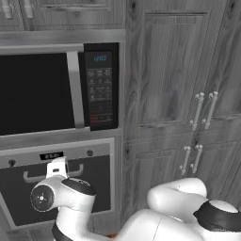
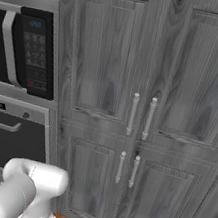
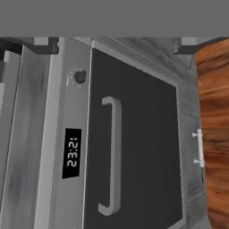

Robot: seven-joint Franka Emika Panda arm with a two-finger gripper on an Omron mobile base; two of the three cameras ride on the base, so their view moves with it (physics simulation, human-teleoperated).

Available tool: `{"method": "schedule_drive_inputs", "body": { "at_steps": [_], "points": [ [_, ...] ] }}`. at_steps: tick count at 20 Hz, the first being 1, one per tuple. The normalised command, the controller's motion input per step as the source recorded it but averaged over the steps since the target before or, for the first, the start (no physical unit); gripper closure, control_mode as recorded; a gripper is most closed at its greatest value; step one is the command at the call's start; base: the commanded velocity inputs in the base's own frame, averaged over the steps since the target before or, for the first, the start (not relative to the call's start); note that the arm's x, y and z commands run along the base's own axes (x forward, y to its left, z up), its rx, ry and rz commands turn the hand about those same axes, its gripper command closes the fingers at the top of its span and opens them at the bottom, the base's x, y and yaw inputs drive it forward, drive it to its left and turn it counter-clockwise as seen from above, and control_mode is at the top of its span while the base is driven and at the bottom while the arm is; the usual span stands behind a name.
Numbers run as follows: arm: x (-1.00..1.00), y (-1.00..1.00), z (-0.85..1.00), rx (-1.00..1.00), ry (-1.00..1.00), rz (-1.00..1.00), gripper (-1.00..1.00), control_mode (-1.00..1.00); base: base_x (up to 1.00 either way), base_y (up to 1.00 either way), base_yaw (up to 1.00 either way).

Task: Take the fish from the oven and place it on the plate on the counter.

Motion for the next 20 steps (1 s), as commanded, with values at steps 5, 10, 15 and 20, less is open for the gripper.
{"method": "schedule_drive_inputs", "body": {
  "at_steps": [5, 10, 15, 20],
  "points": [
    [0.23, 0.20, -0.50, 0.00, -0.09, 0.19, -1.00, -1.00, 0.00, 0.00, 0.00],
    [0.37, 0.08, -0.34, 0.00, -0.10, 0.11, -1.00, -1.00, 0.00, 0.00, 0.00],
    [0.20, 0.00, -0.21, 0.00, -0.02, 0.02, -1.00, -1.00, 0.00, 0.00, 0.00],
    [0.14, 0.04, -0.05, -0.01, 0.00, 0.00, -1.00, -1.00, 0.00, 0.00, 0.00]
  ]
}}
